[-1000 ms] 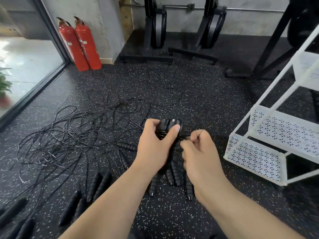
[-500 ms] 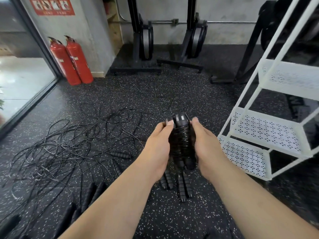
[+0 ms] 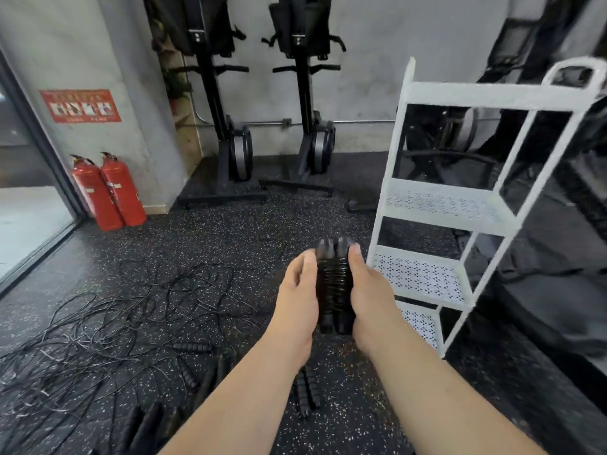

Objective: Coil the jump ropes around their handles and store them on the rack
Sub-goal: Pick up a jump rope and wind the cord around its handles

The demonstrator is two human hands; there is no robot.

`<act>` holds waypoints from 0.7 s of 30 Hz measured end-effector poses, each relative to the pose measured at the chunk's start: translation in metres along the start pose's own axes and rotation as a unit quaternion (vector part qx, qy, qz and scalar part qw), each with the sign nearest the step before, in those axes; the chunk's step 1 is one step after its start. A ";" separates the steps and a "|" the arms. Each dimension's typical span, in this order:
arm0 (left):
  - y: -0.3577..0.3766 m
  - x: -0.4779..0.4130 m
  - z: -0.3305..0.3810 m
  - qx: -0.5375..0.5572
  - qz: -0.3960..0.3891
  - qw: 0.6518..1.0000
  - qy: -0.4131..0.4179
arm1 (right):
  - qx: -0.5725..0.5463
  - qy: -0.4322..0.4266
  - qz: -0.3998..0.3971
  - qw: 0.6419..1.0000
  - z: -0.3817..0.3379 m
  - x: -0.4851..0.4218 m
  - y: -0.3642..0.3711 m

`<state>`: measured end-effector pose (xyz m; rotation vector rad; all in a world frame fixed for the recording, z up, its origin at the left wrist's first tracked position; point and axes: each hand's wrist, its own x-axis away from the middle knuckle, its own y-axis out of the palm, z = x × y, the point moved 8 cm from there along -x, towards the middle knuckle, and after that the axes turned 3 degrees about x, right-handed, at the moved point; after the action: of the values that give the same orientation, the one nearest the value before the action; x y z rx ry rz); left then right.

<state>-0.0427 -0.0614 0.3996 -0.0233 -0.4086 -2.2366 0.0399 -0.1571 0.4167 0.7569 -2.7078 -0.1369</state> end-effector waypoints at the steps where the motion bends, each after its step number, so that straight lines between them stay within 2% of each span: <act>1: 0.010 0.007 0.000 -0.016 0.001 1.000 -0.010 | -0.002 -0.012 0.010 1.000 -0.010 0.004 -0.011; 3: 0.034 0.022 0.004 -0.069 -0.008 0.998 0.000 | -0.004 -0.041 0.042 0.998 -0.032 0.012 -0.033; 7: 0.093 0.050 0.018 -0.101 -0.043 0.993 0.036 | 0.025 -0.115 0.083 0.990 -0.071 0.027 -0.065; 9: 0.115 0.059 0.030 -0.113 -0.040 0.990 0.073 | 0.032 -0.117 0.097 0.988 -0.088 0.033 -0.079; 12: 0.143 0.069 0.049 -0.161 -0.039 0.978 0.128 | -0.025 -0.048 0.105 0.993 -0.102 0.033 -0.103; 14: 0.155 0.067 0.053 -0.157 -0.034 0.978 0.129 | -0.043 -0.009 0.092 0.995 -0.109 0.029 -0.110; 16: 0.173 0.064 0.060 -0.135 -0.052 0.983 0.115 | -0.029 -0.015 0.088 0.996 -0.128 0.027 -0.121; 19: 0.203 0.054 0.070 -0.094 -0.086 0.990 0.058 | 0.010 -0.050 0.095 0.994 -0.154 0.022 -0.136; 21: 0.221 0.046 0.081 -0.068 -0.105 0.992 0.019 | 0.031 -0.110 0.098 0.989 -0.171 0.018 -0.144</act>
<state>0.0845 -0.2027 0.5462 -0.0091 -0.2469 -2.4646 0.1526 -0.2904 0.5571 0.5130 -2.9908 -0.0951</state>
